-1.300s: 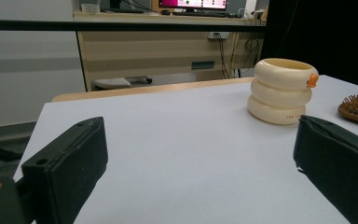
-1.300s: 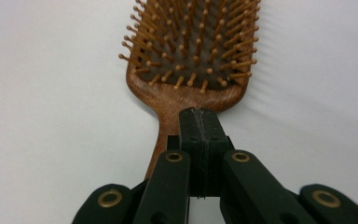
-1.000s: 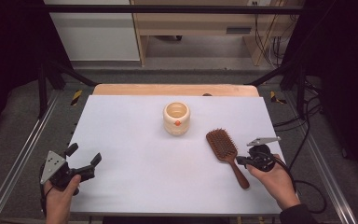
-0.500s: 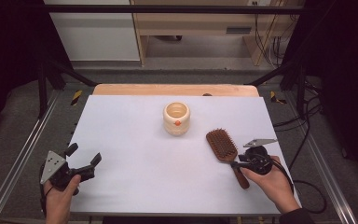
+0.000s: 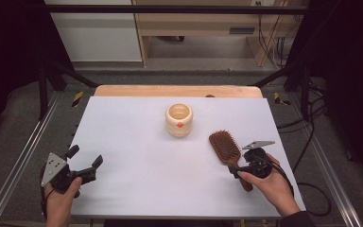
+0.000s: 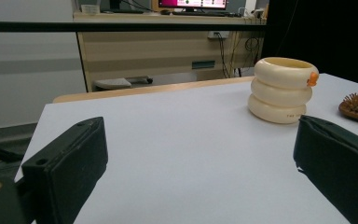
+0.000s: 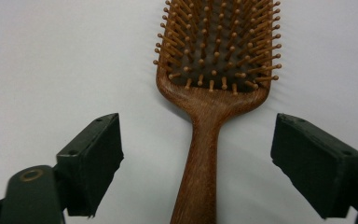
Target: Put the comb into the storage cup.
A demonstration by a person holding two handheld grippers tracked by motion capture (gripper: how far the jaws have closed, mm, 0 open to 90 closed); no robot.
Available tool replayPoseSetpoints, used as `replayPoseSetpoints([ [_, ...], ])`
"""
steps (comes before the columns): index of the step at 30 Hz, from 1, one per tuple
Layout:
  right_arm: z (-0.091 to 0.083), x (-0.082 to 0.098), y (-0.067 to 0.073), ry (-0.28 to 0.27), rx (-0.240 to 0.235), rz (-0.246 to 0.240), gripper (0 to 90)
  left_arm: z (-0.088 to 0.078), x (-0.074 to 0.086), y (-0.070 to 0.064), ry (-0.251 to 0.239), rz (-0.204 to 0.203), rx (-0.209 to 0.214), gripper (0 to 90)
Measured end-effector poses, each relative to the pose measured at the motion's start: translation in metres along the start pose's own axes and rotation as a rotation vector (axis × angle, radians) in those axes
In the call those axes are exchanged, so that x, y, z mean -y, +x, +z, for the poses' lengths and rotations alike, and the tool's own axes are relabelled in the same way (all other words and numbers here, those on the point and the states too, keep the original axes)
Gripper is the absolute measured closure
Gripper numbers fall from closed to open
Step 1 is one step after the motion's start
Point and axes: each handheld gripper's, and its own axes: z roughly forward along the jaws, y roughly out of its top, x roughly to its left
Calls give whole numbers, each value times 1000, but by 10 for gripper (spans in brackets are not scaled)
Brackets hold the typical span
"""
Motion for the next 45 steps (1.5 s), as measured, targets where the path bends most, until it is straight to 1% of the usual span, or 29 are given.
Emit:
replayPoseSetpoints([
  [5, 4, 0, 2, 13, -11, 11, 104, 0, 0, 0, 0, 1, 1, 30],
  [8, 7, 0, 3, 24, -17, 17, 93, 0, 0, 0, 0, 1, 1, 30],
  [21, 18, 0, 5, 54, -7, 34, 99, 0, 0, 0, 0, 2, 3, 30],
  [23, 20, 0, 6, 52, -3, 41, 99, 0, 0, 0, 0, 2, 3, 30],
  [29, 23, -2, 6, 46, 6, 43, 114, 0, 0, 0, 0, 2, 4, 30],
  [31, 24, -3, 6, 55, 8, 38, 123, 0, 0, 0, 0, 2, 4, 30],
  [33, 24, -4, 5, 61, 12, 45, 126, 0, 0, 0, 0, 2, 4, 30],
  [37, 26, -5, 4, 68, 12, 61, 131, 0, 0, 0, 0, 2, 4, 30],
  [45, 28, -7, 4, 80, 4, 54, 140, 0, 0, -1, 1, 3, 5, 30],
])
